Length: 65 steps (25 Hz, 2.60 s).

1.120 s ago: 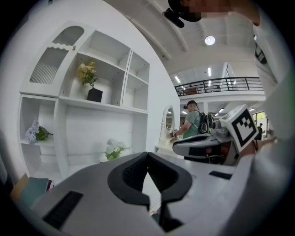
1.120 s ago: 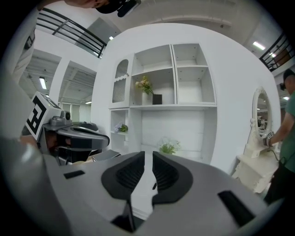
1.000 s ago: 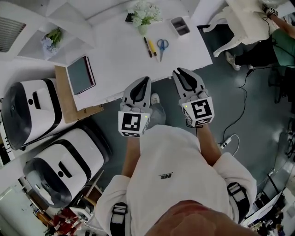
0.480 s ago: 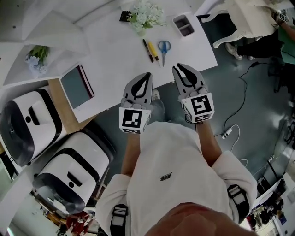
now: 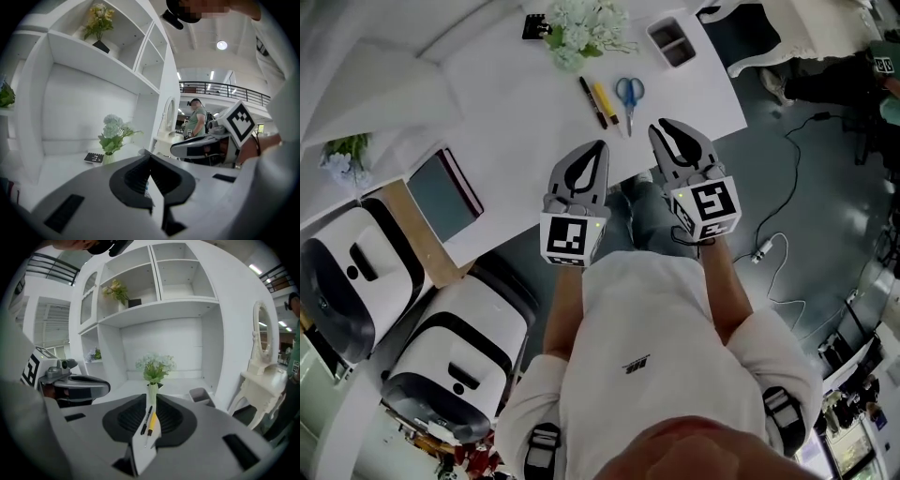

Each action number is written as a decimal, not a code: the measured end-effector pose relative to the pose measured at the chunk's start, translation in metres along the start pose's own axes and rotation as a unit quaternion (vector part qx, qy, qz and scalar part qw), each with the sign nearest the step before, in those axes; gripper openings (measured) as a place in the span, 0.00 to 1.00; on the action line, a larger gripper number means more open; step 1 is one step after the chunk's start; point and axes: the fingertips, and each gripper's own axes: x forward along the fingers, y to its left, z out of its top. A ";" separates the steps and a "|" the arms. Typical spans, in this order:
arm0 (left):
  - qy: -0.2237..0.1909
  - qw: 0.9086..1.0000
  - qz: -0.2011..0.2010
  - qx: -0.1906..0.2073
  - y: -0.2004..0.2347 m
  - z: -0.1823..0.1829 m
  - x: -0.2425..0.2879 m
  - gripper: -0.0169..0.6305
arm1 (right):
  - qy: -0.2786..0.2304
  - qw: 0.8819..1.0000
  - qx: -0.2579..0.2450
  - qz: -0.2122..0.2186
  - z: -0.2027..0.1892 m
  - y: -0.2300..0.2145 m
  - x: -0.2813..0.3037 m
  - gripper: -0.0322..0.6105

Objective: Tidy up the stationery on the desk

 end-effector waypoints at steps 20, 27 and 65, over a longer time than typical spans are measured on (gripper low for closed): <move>0.030 0.999 -0.030 0.017 0.015 -0.059 0.086 0.03 | 0.068 0.997 0.040 -0.005 -0.074 -0.044 0.080 0.13; 0.039 0.999 -0.027 0.019 0.019 -0.069 0.106 0.03 | 0.080 0.996 0.041 0.003 -0.085 -0.055 0.098 0.13; 0.079 0.997 0.000 0.015 0.039 -0.095 0.155 0.03 | 0.224 0.973 0.057 -0.006 -0.146 -0.068 0.182 0.19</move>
